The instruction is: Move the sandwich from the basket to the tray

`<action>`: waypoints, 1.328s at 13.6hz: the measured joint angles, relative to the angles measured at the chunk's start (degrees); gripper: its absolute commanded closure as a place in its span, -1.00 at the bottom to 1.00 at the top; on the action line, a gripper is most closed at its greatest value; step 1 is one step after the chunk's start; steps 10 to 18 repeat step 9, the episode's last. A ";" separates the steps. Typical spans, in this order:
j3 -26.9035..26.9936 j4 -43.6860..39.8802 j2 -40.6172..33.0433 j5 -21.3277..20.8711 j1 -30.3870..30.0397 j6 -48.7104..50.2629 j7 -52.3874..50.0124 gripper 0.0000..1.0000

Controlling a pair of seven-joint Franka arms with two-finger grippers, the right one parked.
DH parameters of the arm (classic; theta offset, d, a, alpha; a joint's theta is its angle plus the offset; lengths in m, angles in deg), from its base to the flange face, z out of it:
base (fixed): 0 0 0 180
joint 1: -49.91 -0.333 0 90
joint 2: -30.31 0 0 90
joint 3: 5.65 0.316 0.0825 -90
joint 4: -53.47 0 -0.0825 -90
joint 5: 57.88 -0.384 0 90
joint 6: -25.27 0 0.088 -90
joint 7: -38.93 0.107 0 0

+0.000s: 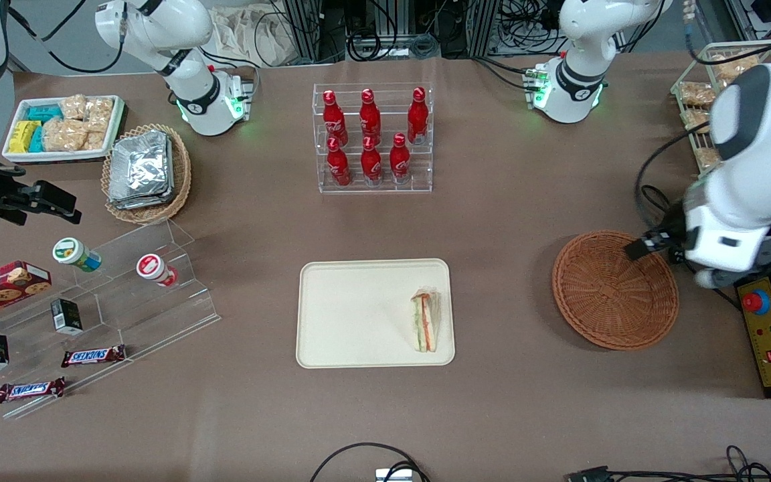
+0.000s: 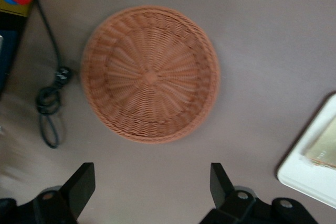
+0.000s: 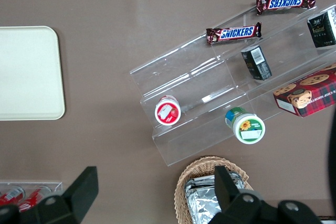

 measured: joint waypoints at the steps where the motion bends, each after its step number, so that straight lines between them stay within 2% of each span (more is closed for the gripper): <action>1: 1.23 0.01 -0.91 0.50 -0.69 0.91 3.05 -0.93; 2: 4.12 0.05 -1.91 1.24 0.51 1.64 6.12 -0.93; 5: 17.60 1.21 -4.60 3.03 11.02 2.34 13.32 -0.92; 6: 20.11 1.66 -5.36 3.09 13.06 2.47 15.15 -0.98; 18: 21.52 1.25 -6.04 3.11 13.80 2.51 17.19 -1.00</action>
